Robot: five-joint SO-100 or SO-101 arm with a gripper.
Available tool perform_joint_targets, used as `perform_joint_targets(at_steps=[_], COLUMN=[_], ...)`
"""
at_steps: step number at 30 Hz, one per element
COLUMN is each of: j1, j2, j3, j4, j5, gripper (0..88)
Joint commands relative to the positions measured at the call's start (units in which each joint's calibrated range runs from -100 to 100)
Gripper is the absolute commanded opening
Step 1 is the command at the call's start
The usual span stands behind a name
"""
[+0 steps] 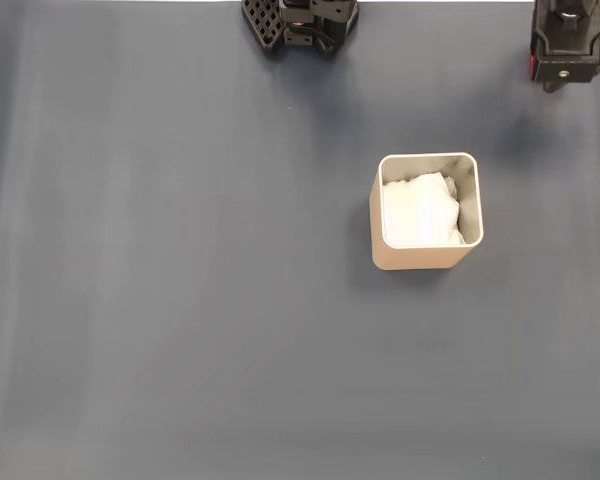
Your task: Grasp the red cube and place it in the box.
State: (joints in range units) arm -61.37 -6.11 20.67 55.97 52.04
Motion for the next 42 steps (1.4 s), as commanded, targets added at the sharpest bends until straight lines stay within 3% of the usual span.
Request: perform_joint_targets(at_steps=[1,42], j1=[-1.7,-3.3], j2=[-1.3,5.0], j3=[-2.4,-0.5], j4=[-0.5,-5.6], j5=[-0.5,-1.6], gripper=[37.6,37.6])
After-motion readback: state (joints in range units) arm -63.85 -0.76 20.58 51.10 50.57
